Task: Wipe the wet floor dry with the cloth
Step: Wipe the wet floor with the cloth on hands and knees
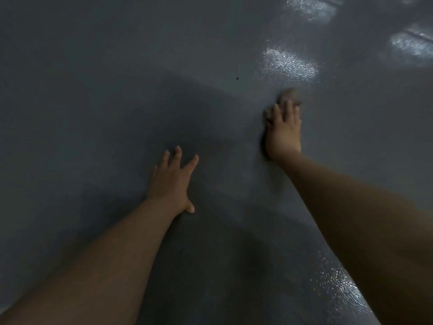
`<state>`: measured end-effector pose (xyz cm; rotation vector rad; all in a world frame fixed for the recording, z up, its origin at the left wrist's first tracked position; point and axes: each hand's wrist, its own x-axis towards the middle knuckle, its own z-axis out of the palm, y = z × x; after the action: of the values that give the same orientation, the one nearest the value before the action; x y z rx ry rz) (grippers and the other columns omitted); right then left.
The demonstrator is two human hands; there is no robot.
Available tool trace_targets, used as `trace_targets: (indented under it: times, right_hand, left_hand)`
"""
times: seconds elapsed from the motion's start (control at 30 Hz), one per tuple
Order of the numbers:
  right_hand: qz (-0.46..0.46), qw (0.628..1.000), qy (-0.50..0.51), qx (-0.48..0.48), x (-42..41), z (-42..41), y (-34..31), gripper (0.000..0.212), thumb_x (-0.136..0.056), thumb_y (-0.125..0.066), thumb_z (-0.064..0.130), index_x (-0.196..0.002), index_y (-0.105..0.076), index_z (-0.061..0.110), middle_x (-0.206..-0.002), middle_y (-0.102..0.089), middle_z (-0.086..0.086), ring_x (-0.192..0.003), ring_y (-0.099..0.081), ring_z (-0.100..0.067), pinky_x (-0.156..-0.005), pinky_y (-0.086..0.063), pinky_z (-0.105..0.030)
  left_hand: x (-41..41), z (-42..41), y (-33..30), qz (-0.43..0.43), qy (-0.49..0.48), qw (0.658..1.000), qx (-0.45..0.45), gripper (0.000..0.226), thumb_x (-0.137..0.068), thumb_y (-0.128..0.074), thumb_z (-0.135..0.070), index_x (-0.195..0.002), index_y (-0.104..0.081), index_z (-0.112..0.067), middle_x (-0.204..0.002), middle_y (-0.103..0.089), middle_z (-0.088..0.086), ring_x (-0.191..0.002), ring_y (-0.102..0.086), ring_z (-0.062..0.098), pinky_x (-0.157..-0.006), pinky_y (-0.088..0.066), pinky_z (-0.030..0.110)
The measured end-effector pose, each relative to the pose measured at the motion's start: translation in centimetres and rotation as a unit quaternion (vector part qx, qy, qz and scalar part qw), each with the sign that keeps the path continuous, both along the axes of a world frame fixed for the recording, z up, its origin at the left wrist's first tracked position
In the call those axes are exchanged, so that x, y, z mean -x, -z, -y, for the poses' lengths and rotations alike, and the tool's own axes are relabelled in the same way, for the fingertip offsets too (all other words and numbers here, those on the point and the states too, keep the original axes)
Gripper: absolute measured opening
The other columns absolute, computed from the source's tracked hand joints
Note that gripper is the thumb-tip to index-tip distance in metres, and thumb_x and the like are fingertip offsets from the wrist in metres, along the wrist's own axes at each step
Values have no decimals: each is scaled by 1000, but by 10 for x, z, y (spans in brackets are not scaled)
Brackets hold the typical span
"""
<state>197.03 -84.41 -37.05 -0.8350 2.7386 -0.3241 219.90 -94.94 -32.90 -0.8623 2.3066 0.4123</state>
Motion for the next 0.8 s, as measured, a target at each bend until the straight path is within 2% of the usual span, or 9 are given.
trace_targets:
  times: [0.13,0.2,0.27,0.33,0.43,0.5,0.6,0.7,0.8]
  right_hand:
    - [23,979,-199,35,-53,34,0,51,-99,-40,19,-148,-28,9,-157,-5,-17,-145,0,-39,-117,-2,-41]
    - [14,956,-290,43,-74,31,4,51,-97,-41,22,-145,-34,8,-156,-15,-19,-144,-10,-40,-116,-6,-44]
    - [-24,922,-383,43,-71,20,6,51,-91,-45,22,-139,-45,8,-149,-32,-21,-137,-30,-41,-111,-17,-44]
    - [-59,905,-420,39,-47,10,11,52,-82,-53,19,-132,-54,9,-142,-44,-22,-128,-44,-43,-102,-33,-49]
    - [-38,952,-297,68,0,1,12,58,-83,-52,10,-140,-45,11,-149,-32,-23,-135,-32,-45,-107,-34,-54]
    - [-25,988,-138,70,22,-2,8,55,-93,-45,14,-147,-33,19,-157,-15,-15,-144,-15,-35,-115,-23,-44]
    - [-16,998,39,53,27,4,5,52,-100,-36,20,-150,-24,17,-159,-2,-12,-146,0,-29,-118,-8,-35]
    - [-16,996,78,44,-3,19,6,51,-99,-35,19,-149,-27,14,-158,-4,-16,-146,-2,-32,-117,-6,-36]
    - [-36,997,14,61,-57,21,11,49,-94,-38,17,-142,-40,10,-155,-17,-21,-143,-15,-39,-115,-17,-41]
  left_hand:
    - [2,0,-7,2,1,1000,3,125,-61,-85,-42,-150,4,-36,-157,20,3,-146,10,27,-115,-17,44]
    - [2,-1,-6,2,0,1000,8,125,-61,-85,-43,-150,4,-37,-157,20,2,-146,10,26,-115,-17,44]
    - [2,0,-6,-1,0,1000,11,125,-61,-85,-43,-150,3,-37,-157,19,2,-146,10,26,-115,-17,43]
    - [2,0,-6,-6,-4,1000,5,124,-61,-85,-41,-150,3,-37,-157,19,2,-146,11,26,-116,-16,43]
    - [2,1,-6,-10,-11,1000,-3,124,-62,-85,-39,-150,3,-37,-157,20,1,-145,11,26,-116,-16,43]
    - [2,0,-5,-11,-16,1000,-6,124,-62,-85,-38,-150,3,-37,-157,21,2,-145,12,26,-116,-14,43]
    - [2,-1,-4,-16,-14,1000,-4,125,-62,-86,-37,-150,2,-36,-157,20,3,-145,11,27,-117,-11,44]
    - [1,0,-4,-21,-16,1000,-5,126,-61,-86,-38,-150,3,-34,-157,19,2,-145,11,27,-117,-11,43]
    - [-2,0,-4,-37,-22,999,-11,130,-61,-86,-38,-150,7,-29,-158,17,0,-146,11,25,-117,-10,43]
